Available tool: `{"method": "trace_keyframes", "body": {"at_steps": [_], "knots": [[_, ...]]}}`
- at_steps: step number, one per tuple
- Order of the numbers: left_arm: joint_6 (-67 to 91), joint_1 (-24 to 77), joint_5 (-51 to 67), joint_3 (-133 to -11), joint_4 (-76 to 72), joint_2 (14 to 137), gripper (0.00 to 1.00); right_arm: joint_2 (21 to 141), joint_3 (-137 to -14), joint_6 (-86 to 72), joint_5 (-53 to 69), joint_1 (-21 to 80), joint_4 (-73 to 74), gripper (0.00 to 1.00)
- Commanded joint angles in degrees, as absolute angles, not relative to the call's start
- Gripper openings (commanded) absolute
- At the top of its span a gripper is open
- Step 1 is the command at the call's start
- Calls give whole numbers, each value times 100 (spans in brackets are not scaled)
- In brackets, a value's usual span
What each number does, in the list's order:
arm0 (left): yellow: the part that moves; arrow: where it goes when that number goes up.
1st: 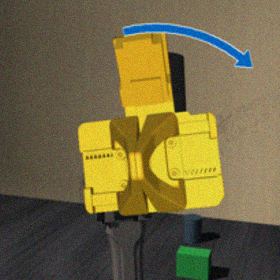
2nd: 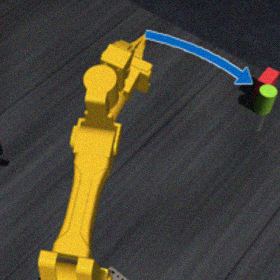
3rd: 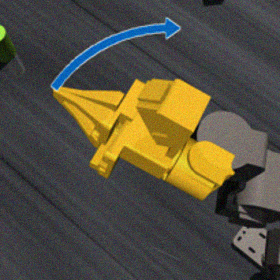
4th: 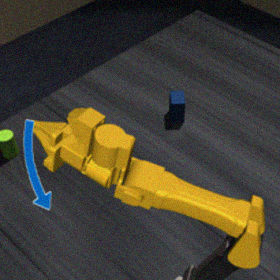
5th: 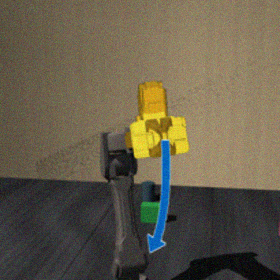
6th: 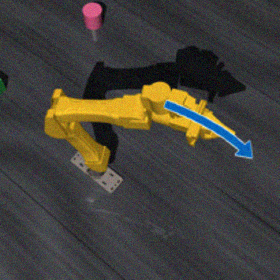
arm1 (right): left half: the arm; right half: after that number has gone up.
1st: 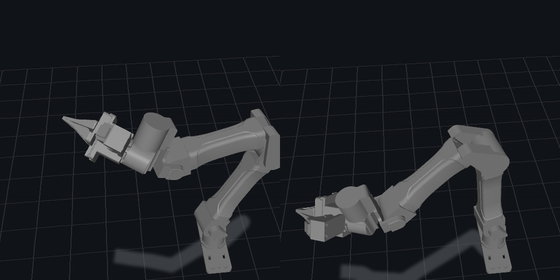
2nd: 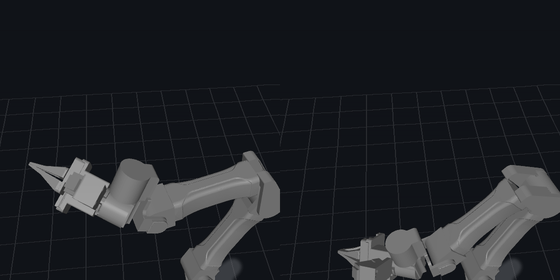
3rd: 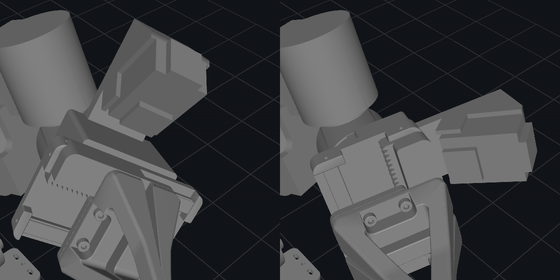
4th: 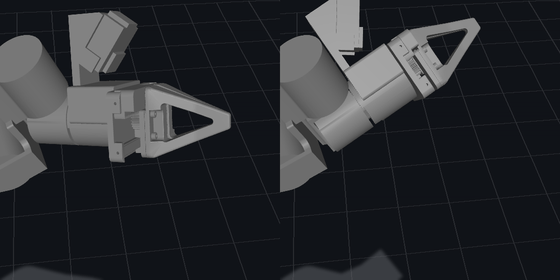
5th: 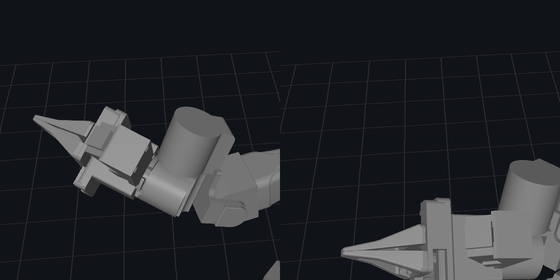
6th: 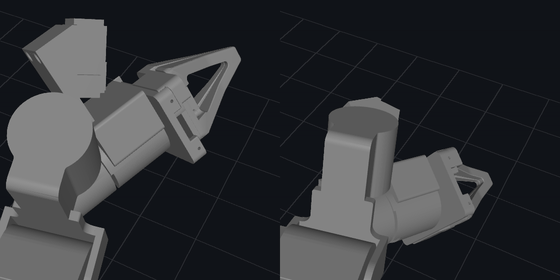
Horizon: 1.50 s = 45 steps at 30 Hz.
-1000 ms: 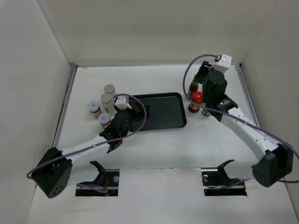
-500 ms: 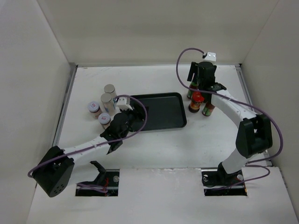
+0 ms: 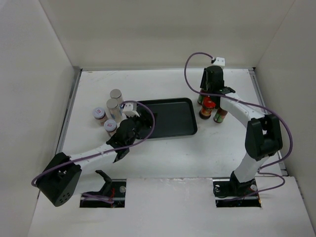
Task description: Organize the condiment bottles
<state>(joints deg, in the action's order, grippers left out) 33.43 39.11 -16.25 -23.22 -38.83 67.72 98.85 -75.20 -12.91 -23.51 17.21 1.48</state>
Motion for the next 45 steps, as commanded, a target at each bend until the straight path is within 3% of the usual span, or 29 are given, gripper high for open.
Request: {"method": "trace_keyframes", "body": {"at_steps": [1, 8, 17, 38, 41, 45], "knots": [[3401, 3854, -1591, -2250, -4324, 6741, 57, 9643, -7717, -1152, -2522, 1701, -377, 31], [3489, 3775, -1591, -2215, -4368, 6794, 58, 8782, -7418, -748, -2672, 2008, -1353, 27], [3542, 3652, -1556, -2180, -4395, 6829, 59, 8332, -7243, -747, -2593, 2701, -1468, 26], [3621, 3564, -1529, -2083, -4403, 6609, 60, 9299, -6654, -993, -2417, 3274, -2373, 28], [3665, 3485, -1486, -2074, -4421, 6671, 60, 9343, -6513, -984, -2470, 3326, -2487, 36], [3630, 3520, -1503, -2074, -4421, 6636, 61, 9317, -6372, -976, -2470, 3379, -2505, 61]]}}
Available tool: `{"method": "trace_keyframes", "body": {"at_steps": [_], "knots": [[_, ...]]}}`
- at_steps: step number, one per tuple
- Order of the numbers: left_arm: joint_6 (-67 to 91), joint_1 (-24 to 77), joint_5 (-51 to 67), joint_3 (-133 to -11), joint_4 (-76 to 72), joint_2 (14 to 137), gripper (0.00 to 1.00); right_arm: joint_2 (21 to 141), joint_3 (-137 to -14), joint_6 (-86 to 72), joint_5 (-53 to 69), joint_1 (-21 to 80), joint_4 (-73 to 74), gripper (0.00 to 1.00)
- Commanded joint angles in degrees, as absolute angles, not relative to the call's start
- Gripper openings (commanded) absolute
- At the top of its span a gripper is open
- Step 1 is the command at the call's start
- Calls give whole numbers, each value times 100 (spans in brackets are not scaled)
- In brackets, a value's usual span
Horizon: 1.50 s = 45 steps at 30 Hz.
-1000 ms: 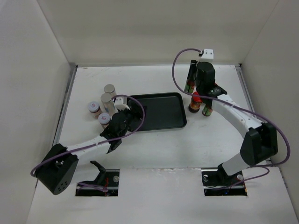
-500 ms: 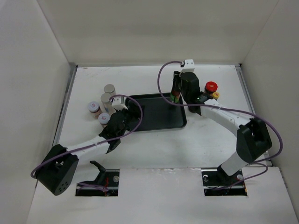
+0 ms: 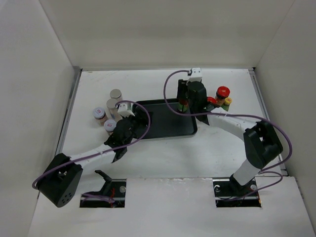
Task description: Organize the condiment bottles
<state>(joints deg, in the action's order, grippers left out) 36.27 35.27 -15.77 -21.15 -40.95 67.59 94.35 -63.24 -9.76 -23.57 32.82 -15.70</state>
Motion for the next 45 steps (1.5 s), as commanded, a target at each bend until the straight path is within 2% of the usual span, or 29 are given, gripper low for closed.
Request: {"method": "trace_keyframes", "body": {"at_steps": [1, 5, 8, 9, 12, 13, 15, 17, 18, 21, 23, 27, 31, 40, 43, 45], "knots": [[3630, 3529, -1512, -2074, -4438, 6679, 61, 9256, -6355, -967, -2470, 3397, -2479, 65], [3700, 3485, -1424, -2083, -4474, 6812, 61, 8852, -6241, -993, -2478, 3458, -2391, 75], [3674, 3520, -1468, -2074, -4491, 6733, 61, 8203, -5978, -932, -2688, 3520, -2303, 73], [3700, 3494, -1468, -2066, -4491, 6732, 61, 7957, -5846, -940, -2837, 3520, -2259, 68], [3779, 3476, -1415, -2065, -4500, 6785, 61, 7104, -5310, -1142, -3600, 3441, -2066, 33], [3805, 3502, -1406, -2065, -4500, 6794, 61, 6858, -5143, -1238, -3960, 3302, -1926, 25], [3823, 3520, -1406, -2074, -4570, 6855, 62, 6497, -4993, -1371, -4506, 2933, -1462, 21], [3849, 3502, -1371, -2074, -4675, 6969, 62, 6381, -5010, -1397, -4588, 2555, -978, 23], [3884, 3485, -1319, -2066, -4711, 7022, 62, 6355, -5036, -1450, -4536, 2396, -688, 29], [4008, 3450, -1117, -2039, -4772, 7075, 62, 6433, -5062, -1661, -4465, 2176, -247, 62], [4025, 3450, -1090, -2022, -4834, 7075, 62, 6556, -5089, -1644, -4377, 2114, -159, 68], [4052, 3432, -1072, -2013, -4843, 7119, 62, 6697, -5080, -1775, -4176, 1921, 9, 67], [4052, 3432, -1072, -1995, -4843, 7049, 62, 6811, -4975, -2012, -3877, 1754, 88, 61], [4069, 3415, -1081, -2004, -4852, 7101, 62, 7145, -4878, -2180, -3375, 1489, 88, 58], [4096, 3379, -1028, -2013, -4852, 7163, 62, 7137, -4825, -2180, -3358, 1490, 18, 55], [4096, 3423, -1037, -2013, -4852, 7137, 62, 7242, -4851, -2180, -3349, 1490, 9, 48]]}}
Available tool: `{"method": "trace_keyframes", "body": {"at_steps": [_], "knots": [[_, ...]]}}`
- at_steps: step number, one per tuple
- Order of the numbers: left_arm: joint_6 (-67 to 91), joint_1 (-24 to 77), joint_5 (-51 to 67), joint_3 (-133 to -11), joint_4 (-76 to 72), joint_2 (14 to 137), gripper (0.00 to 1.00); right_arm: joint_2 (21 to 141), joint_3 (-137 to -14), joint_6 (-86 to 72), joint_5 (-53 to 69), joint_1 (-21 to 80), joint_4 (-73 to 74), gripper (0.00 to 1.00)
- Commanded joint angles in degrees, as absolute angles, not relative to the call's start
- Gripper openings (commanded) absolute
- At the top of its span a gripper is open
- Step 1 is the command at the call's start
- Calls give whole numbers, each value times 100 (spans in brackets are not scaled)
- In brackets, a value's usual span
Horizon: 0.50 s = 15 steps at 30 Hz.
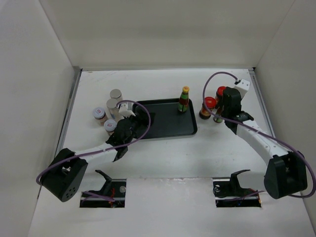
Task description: Organize the condiment bottles
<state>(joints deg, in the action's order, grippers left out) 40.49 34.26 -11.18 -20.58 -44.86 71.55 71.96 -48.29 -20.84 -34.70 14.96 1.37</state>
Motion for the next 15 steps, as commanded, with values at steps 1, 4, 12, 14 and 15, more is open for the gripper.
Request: {"method": "trace_keyframes", "body": {"at_steps": [1, 4, 12, 14, 15], "knots": [[4070, 3449, -1063, -2021, -4852, 7137, 62, 7277, -4869, -2180, -3349, 1490, 9, 44], [4095, 3424, -1038, -2039, -4852, 7242, 62, 7199, -4913, -2118, -3541, 1490, 9, 32], [4104, 3397, -1037, -2039, -4852, 7251, 62, 5970, -4913, -1583, -4683, 2218, -88, 23], [4122, 3414, -1020, -2048, -4852, 7260, 62, 5661, -5035, -1530, -4781, 2473, -97, 22], [4096, 3440, -1028, -2048, -4852, 7208, 62, 5582, -5132, -1477, -4807, 2587, -62, 21]]}}
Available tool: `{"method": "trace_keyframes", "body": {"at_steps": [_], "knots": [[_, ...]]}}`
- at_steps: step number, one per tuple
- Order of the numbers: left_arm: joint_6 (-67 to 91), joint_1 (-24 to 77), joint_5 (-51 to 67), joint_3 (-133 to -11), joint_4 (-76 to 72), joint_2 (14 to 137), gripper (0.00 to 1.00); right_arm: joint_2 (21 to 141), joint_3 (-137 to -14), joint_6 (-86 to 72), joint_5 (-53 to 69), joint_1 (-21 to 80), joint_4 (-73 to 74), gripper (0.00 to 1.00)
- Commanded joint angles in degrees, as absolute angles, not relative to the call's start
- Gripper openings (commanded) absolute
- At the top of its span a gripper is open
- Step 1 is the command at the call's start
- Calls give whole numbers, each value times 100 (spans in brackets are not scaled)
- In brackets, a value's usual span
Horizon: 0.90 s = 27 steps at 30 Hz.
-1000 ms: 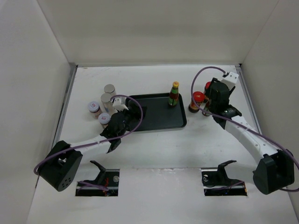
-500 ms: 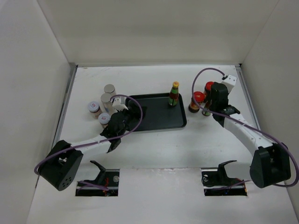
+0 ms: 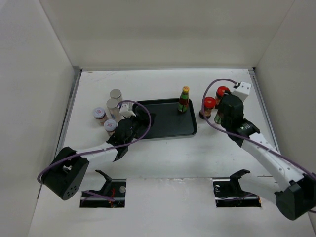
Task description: Organize the condiment bottles
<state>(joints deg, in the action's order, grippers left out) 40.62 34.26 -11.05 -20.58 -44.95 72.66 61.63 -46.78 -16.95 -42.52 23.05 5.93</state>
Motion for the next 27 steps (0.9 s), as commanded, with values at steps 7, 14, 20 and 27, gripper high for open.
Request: {"method": "trace_keyframes", "body": {"at_steps": [7, 14, 20, 27], "knots": [[4087, 3362, -1125, -1960, -4799, 6944, 62, 5572, -6159, -923, -4703, 3597, 246, 19], [4096, 3256, -1204, -1881, -4790, 6829, 62, 6406, -6714, -1099, -3500, 4187, -147, 19], [4078, 3195, -1231, -1854, -4781, 6776, 62, 7364, -7092, -914, -2849, 4539, -1115, 18], [4060, 3168, -1239, -1837, -4781, 6776, 62, 8541, -7523, -967, -2382, 4496, -1696, 17]]}}
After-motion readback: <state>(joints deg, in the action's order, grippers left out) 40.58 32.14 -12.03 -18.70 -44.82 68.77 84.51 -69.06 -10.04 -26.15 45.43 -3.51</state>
